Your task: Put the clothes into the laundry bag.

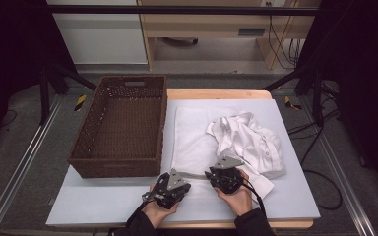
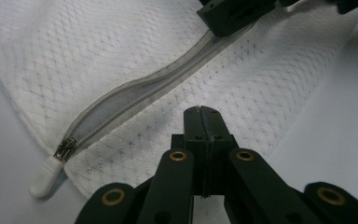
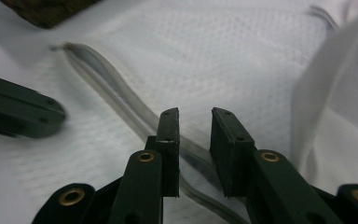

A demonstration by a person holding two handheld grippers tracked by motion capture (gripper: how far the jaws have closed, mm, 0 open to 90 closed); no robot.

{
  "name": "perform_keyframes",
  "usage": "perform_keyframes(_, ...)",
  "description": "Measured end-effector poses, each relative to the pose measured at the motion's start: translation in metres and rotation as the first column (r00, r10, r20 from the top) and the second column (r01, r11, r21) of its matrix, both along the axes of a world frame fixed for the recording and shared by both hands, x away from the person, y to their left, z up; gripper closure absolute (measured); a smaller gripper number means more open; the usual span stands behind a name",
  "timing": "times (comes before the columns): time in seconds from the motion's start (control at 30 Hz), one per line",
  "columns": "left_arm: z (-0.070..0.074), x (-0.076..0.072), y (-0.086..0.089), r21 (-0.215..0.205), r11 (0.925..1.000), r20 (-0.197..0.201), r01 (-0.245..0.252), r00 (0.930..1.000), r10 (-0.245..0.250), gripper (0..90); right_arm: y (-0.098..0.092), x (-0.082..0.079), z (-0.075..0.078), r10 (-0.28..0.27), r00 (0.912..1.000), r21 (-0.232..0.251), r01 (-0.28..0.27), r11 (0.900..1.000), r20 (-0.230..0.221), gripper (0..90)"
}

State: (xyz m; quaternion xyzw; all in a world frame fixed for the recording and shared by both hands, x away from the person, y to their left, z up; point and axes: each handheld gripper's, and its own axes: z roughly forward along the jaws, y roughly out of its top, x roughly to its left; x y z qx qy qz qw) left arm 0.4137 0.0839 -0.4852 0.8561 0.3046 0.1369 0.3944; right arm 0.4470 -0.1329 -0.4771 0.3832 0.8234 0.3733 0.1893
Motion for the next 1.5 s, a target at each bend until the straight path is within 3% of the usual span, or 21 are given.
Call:
perform_keyframes(0.1, 0.0, 0.0, 0.0, -0.001, 1.0, -0.001, 0.0, 1.0, 0.0, 90.0, -0.008, 0.003, -0.004, -0.027, 0.9996, -0.03, 0.027, 0.999, 0.004, 72.1)
perform_keyframes(0.5, 0.0, 0.0, 0.001, -0.005, 1.0, -0.008, -0.004, 1.0, 0.003, 90.0, -0.014, 0.002, -0.005, 0.0, 1.0, -0.04, 0.0, 0.999, -0.009, 72.5)
perform_keyframes(0.57, 0.0, 0.0, 0.001, -0.005, 1.0, -0.008, -0.003, 1.0, 0.003, 89.9, -0.014, 0.001, -0.004, 0.01, 0.9999, -0.039, -0.01, 0.999, -0.013, 71.0)
perform_keyframes(0.63, 0.0, 0.001, 0.001, -0.006, 1.0, -0.01, -0.003, 0.9999, 0.003, 89.8, -0.016, 0.0, -0.002, 0.027, 0.9987, -0.04, -0.029, 0.999, -0.043, 63.8)
perform_keyframes(0.83, 0.0, 0.0, 0.001, -0.005, 1.0, -0.008, -0.003, 1.0, 0.002, 89.8, -0.013, 0.0, -0.006, 0.016, 0.9998, -0.055, -0.016, 0.998, 0.006, 74.5)
perform_keyframes(0.93, 0.0, 0.001, 0.001, -0.007, 1.0, -0.011, -0.002, 0.9999, 0.002, 89.7, -0.013, 0.001, -0.006, -0.014, 0.9996, -0.069, 0.016, 0.997, 0.026, 87.7)
perform_keyframes(1.03, 0.0, 0.001, 0.001, -0.005, 1.0, -0.01, -0.002, 0.9999, 0.002, 89.7, -0.015, 0.004, -0.005, -0.035, 0.9993, -0.05, 0.035, 0.998, 0.016, 89.4)
perform_keyframes(1.27, 0.003, 0.002, 0.001, 0.001, 1.0, -0.021, 0.003, 0.9998, -0.003, 87.6, -0.021, -0.001, 0.022, -0.05, 0.9934, 0.023, 0.048, 0.999, 0.103, 89.6)
perform_keyframes(1.37, 0.018, 0.001, 0.002, -0.007, 1.0, 0.026, 0.0, 0.9997, 0.0, 84.5, -0.024, -0.003, 0.033, -0.043, 0.99, 0.048, 0.037, 0.998, 0.134, 89.5)
perform_keyframes(1.5, 0.042, 0.009, 0.002, -0.042, 0.9988, 0.08, -0.024, 0.9964, 0.027, 75.7, -0.028, -0.002, 0.033, -0.033, 0.992, 0.073, 0.024, 0.997, 0.122, 89.5)
